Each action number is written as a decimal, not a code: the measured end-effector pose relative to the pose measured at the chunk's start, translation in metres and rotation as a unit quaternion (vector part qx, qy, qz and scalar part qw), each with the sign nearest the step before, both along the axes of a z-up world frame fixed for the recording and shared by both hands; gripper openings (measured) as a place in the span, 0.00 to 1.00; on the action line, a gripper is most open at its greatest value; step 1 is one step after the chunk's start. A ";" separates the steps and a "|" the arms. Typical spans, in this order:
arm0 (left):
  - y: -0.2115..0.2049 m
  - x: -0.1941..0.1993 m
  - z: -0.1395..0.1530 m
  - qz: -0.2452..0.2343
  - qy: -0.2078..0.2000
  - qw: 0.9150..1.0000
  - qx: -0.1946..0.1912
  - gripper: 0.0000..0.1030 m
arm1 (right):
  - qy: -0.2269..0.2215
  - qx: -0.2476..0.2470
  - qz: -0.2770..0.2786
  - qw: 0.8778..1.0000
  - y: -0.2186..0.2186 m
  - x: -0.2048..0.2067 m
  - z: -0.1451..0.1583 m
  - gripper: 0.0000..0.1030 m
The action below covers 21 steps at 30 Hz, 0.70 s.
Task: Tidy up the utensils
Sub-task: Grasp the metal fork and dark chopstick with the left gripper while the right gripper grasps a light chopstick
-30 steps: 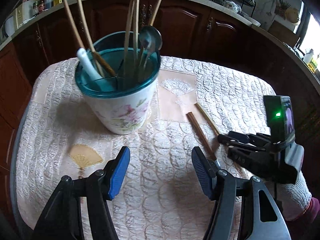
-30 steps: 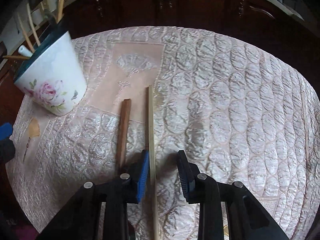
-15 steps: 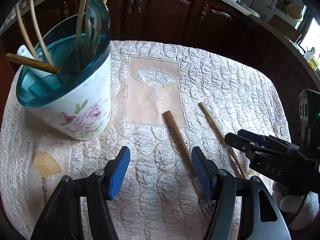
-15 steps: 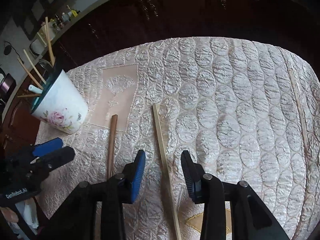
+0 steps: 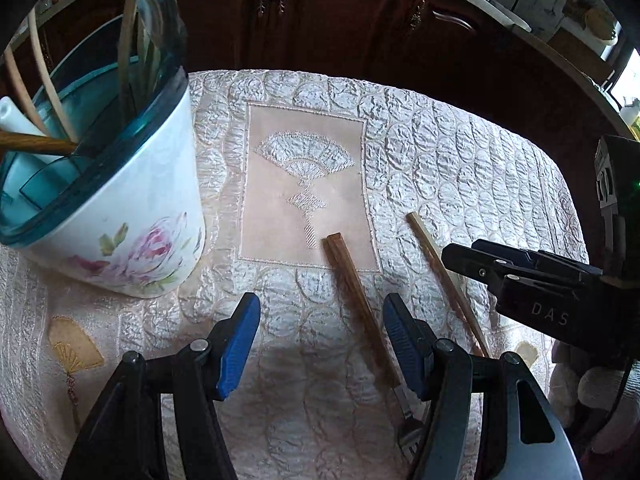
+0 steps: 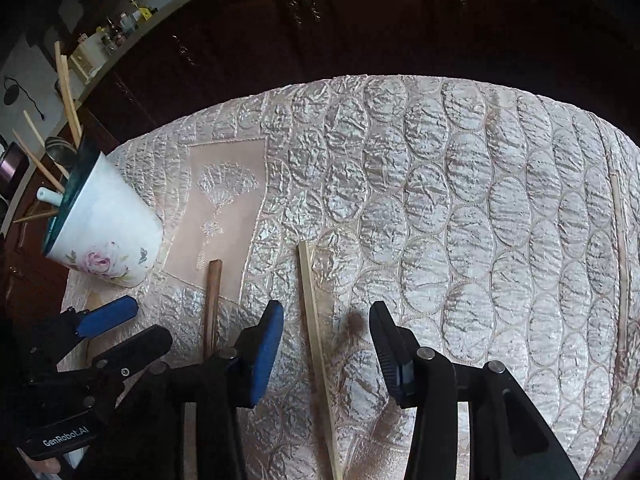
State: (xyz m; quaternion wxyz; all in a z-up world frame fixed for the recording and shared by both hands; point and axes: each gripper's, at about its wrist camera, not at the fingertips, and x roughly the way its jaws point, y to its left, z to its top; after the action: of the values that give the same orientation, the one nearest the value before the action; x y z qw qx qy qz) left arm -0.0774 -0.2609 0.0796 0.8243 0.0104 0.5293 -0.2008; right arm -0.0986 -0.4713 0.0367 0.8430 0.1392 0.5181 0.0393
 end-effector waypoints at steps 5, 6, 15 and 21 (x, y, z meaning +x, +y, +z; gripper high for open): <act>-0.015 0.015 -0.009 -0.001 0.008 1.000 -0.002 0.63 | 0.008 -0.012 0.025 1.000 0.006 0.017 -0.005 0.43; -0.017 0.017 -0.011 -0.001 0.009 1.000 -0.001 0.63 | 0.011 -0.016 0.029 0.999 0.008 0.021 -0.007 0.39; -0.037 0.046 -0.037 -0.001 0.037 0.999 -0.002 0.36 | 0.009 -0.025 0.060 0.998 0.030 0.053 -0.020 0.21; -0.046 0.061 -0.049 -0.003 0.032 0.999 -0.015 0.15 | 0.001 -0.029 0.065 0.997 0.041 0.064 -0.018 0.08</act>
State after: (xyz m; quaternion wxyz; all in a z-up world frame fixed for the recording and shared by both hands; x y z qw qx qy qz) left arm -0.0163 -0.3072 0.0308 0.8062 -0.0068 0.5526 -0.2112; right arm -0.0344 -0.4303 0.0186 0.8420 0.0807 0.5275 0.0789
